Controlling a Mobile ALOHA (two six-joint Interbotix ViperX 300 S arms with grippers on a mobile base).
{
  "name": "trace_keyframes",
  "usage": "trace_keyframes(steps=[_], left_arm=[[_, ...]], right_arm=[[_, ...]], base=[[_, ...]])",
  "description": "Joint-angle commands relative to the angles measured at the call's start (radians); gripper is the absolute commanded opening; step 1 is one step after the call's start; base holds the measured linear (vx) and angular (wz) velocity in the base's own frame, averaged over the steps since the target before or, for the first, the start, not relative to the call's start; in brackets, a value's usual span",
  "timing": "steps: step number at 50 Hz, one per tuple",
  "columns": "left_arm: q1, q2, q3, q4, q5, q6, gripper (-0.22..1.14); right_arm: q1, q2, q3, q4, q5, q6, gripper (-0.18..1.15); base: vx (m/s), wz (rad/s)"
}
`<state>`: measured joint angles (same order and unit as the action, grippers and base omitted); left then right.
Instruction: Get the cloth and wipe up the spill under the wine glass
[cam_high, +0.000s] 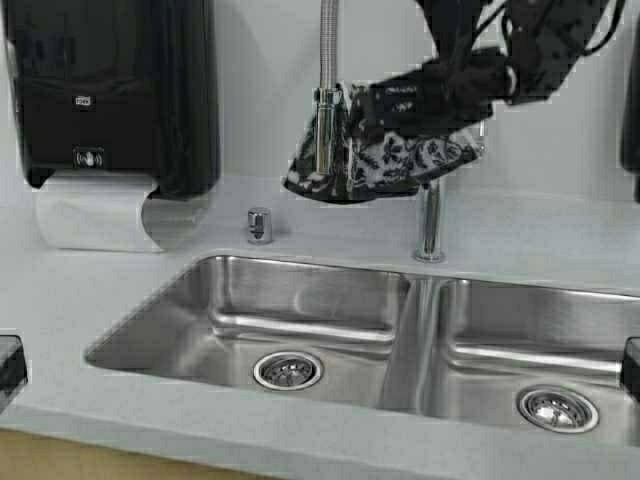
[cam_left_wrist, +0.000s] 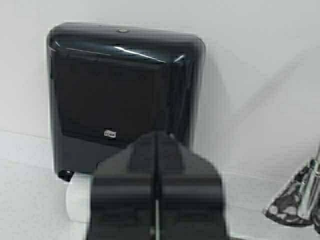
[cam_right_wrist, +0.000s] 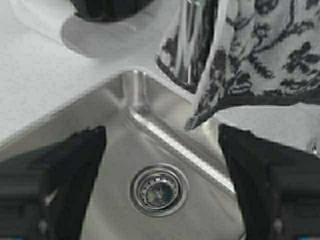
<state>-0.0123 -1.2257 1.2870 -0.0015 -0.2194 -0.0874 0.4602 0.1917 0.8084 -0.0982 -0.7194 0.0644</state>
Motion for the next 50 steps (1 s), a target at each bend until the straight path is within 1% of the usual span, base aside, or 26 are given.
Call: trace_keyframes(steps=[1, 12, 28, 40, 45, 48, 50], left_arm=[[0.002, 0.005, -0.009, 0.000, -0.005, 0.002, 0.02], [0.002, 0.000, -0.008, 0.000, -0.005, 0.003, 0.03], [0.002, -0.009, -0.003, 0.000, -0.005, 0.005, 0.03], [0.002, -0.009, -0.003, 0.000, -0.005, 0.006, 0.03], [0.002, -0.009, -0.002, 0.000, -0.005, 0.005, 0.02], [0.002, -0.009, -0.003, 0.000, -0.005, 0.005, 0.03], [0.002, -0.009, -0.002, 0.000, -0.005, 0.005, 0.02]], right_arm=[[0.002, 0.008, -0.012, 0.002, -0.037, 0.002, 1.00], [0.002, 0.058, -0.026, 0.002, -0.057, 0.003, 1.00], [0.002, 0.176, -0.118, 0.003, -0.057, 0.005, 1.00], [0.002, 0.210, -0.149, 0.006, -0.057, 0.003, 0.99], [0.002, 0.219, -0.158, 0.009, -0.057, 0.003, 0.93], [0.002, 0.222, -0.161, 0.009, -0.057, 0.003, 0.83], [0.002, 0.222, -0.161, 0.009, -0.057, 0.002, 0.74]], base=[[0.13, 0.02], [0.12, 0.02], [0.09, 0.00], [0.06, 0.00], [0.04, 0.00], [0.03, 0.00], [0.02, 0.00]])
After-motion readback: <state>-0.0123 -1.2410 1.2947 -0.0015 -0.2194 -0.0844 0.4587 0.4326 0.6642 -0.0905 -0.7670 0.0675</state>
